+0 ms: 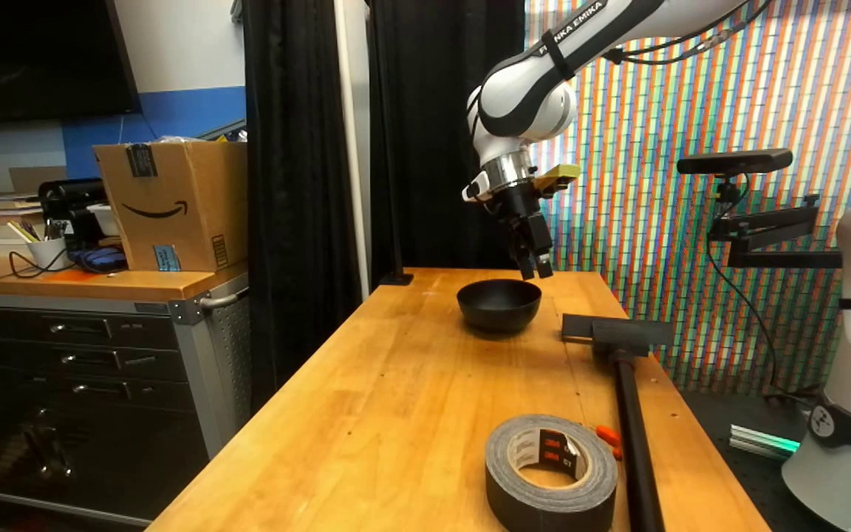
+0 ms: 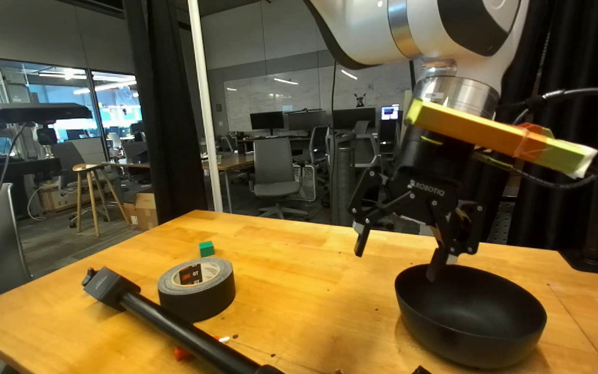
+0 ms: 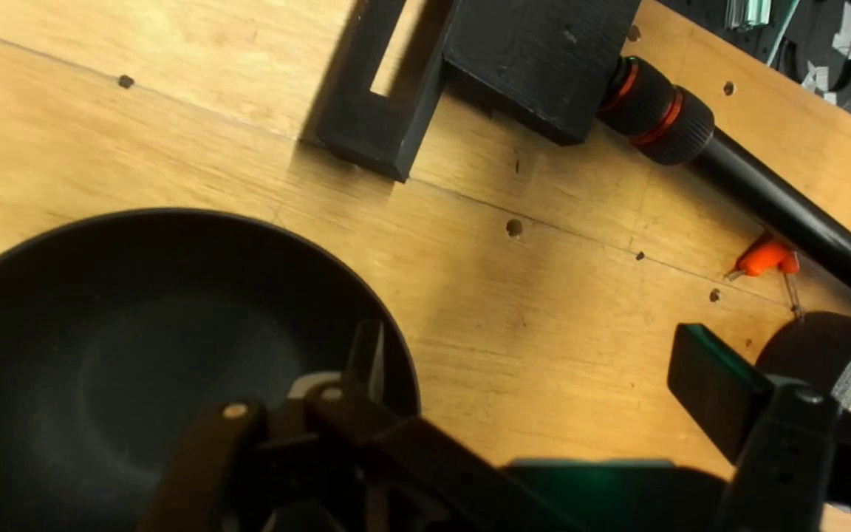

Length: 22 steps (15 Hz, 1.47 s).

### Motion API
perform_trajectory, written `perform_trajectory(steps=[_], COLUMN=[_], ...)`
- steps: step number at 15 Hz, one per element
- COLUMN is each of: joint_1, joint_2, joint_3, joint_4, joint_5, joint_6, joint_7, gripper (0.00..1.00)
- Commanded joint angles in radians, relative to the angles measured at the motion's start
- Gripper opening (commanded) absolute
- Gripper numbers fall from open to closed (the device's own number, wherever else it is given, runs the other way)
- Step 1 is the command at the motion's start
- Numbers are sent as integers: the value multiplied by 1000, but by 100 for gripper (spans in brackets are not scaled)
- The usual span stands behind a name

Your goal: Move the black bowl to the left

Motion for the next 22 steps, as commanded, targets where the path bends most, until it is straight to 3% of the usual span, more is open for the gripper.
perform_trajectory(steps=[1,9,22], joint_1=[-35,-47,-61], joint_2=[86,145,147], joint_3=[28,87,95], joint_4=[46,36,10], joint_5=[35,22,7], joint_6=[-9,21,26], joint_7=[-35,-33,-11], gripper=[100,100,100])
